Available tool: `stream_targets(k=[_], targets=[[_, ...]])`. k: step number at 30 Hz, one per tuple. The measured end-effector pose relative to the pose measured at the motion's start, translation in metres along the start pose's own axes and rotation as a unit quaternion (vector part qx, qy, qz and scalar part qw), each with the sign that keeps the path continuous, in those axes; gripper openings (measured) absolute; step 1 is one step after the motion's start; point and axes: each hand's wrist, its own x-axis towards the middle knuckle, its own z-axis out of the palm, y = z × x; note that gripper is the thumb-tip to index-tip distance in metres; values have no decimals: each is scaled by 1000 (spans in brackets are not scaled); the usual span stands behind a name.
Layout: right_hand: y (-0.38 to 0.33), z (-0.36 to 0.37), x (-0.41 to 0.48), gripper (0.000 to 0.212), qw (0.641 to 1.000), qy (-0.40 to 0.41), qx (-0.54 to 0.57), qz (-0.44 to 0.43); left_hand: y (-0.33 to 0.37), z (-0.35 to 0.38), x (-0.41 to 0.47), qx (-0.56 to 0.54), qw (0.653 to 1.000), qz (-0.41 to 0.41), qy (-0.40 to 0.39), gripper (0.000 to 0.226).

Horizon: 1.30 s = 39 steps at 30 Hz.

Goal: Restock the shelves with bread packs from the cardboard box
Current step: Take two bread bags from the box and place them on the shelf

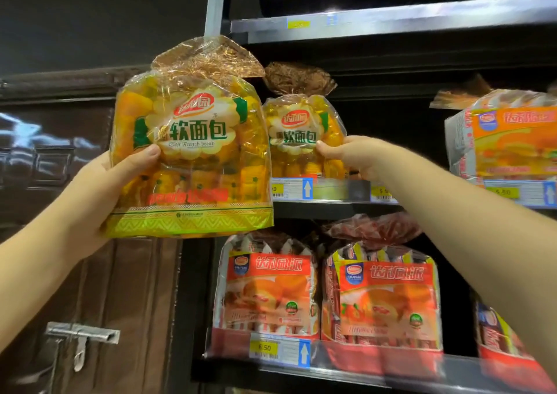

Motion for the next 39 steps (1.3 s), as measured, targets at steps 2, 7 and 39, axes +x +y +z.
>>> stream_targets(k=[2,7,39], targets=[[1,-5,-7,92,996,-13,-82,5,-14,-22,5,6,1000,-15,15,64],[-6,-13,-9,79,986,-24,-166,-6,-22,-47,6,28,997,-4,67,64],[-6,18,-19,66,982,-7,-185,-41,39,54,-47,-68,998,-13,-4,39]])
